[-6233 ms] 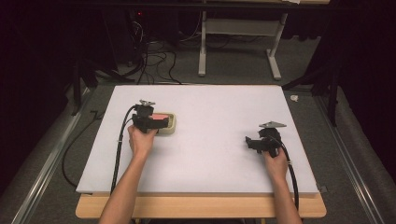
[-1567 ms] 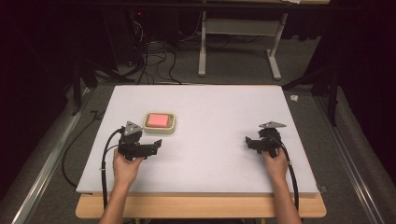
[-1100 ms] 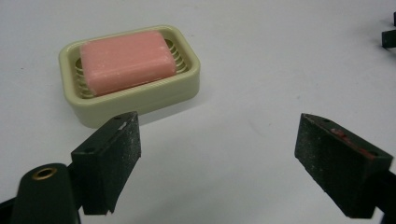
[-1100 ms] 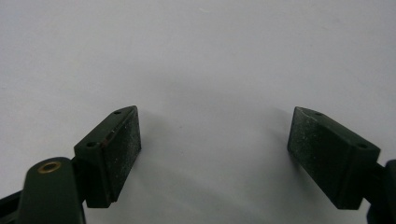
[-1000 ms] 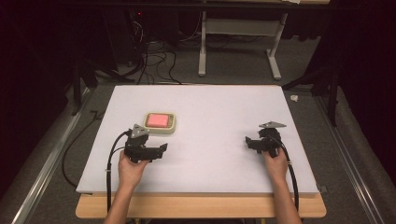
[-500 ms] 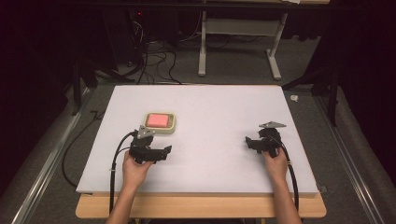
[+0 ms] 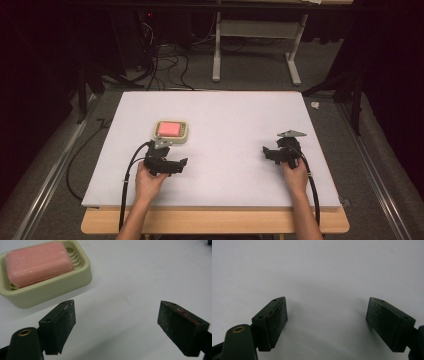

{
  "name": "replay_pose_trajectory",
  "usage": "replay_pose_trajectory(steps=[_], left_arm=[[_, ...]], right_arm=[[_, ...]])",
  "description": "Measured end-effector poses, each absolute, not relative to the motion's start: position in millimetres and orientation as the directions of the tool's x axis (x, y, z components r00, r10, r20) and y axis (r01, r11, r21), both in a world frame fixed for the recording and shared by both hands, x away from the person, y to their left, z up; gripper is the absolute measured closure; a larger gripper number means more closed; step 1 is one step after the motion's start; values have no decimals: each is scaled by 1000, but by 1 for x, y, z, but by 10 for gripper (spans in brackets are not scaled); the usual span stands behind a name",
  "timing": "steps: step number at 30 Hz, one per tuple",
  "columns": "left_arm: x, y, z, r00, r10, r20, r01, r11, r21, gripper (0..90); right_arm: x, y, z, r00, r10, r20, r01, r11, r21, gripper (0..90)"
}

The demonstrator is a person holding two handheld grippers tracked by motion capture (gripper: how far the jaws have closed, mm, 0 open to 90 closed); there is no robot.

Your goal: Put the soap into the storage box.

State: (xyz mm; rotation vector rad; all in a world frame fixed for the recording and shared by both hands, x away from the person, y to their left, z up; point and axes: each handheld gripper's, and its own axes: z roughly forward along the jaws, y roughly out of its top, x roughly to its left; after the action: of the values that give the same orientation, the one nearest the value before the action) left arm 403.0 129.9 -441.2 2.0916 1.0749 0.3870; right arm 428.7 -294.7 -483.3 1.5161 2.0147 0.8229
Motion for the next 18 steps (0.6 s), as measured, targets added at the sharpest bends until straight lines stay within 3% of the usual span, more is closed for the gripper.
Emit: replay_pose_trajectory(steps=[18], left_arm=[[409, 118, -458, 611, 790, -56, 591, -407, 697, 158]], right_arm=[[429, -295, -483, -269, 963, -24, 671, 205, 713, 182]])
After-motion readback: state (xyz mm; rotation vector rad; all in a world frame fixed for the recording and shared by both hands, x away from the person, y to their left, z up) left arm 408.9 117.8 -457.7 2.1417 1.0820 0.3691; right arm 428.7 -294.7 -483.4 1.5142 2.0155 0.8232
